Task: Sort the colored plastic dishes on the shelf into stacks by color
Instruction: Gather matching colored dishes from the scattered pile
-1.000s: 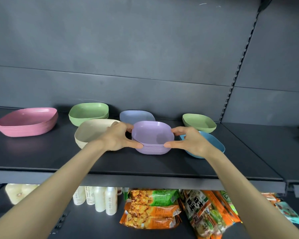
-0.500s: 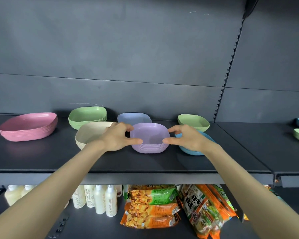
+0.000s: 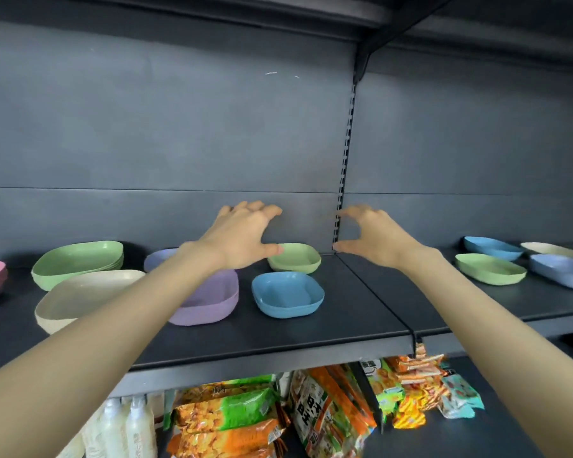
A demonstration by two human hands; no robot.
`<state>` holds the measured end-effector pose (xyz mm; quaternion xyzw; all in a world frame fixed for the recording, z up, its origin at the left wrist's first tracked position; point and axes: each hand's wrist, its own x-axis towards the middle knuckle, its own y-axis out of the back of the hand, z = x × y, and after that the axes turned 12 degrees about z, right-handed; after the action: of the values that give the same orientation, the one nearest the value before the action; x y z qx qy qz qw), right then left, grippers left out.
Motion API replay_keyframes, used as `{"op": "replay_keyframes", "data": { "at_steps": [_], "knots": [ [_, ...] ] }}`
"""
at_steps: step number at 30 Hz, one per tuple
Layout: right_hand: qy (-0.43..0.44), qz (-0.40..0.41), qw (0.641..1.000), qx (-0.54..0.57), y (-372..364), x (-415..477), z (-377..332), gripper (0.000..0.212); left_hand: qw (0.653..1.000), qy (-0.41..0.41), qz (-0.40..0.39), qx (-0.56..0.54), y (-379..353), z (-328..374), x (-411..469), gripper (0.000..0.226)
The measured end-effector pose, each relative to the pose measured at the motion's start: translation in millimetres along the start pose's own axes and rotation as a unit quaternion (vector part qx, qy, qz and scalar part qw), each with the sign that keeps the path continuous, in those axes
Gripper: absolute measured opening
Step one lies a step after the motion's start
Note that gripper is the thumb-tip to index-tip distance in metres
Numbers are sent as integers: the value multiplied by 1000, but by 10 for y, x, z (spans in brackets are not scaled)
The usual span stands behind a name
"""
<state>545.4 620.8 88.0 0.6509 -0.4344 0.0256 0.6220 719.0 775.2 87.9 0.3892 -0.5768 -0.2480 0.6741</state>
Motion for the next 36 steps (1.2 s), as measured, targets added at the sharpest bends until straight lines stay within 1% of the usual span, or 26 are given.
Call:
{"op": "replay_keyframes", "data": {
  "at_steps": [5,10,14,18,24,31,36],
  "knots": [
    [-16,31,999,-39,618,-222,734,66,997,-46,56,6,-39,837,351,71],
    [-32,47,996,-72,1201,-520,1551,64,993,-60,102,-11,-173,1761,604,69],
    [-56,53,993,-91,1512,-778,2129,66,993,-72,98,-1,-402,2419,710,72],
    [-76,32,991,-110,1709,-893,2598,68,993,-87,85,4,-575,2876,921,74],
    [-98,42,988,-111,1801,-849,3291,67,992,-98,74,-23,-892,3335,1331,74],
    [-110,32,987,-112,1578,-646,4198,70,993,-87,42,-65,-1642,3699,1909,75],
    [-124,3,985,-119,1490,-437,4902,70,991,-75,11,-108,-2200,3950,2462,75]
  ]
}}
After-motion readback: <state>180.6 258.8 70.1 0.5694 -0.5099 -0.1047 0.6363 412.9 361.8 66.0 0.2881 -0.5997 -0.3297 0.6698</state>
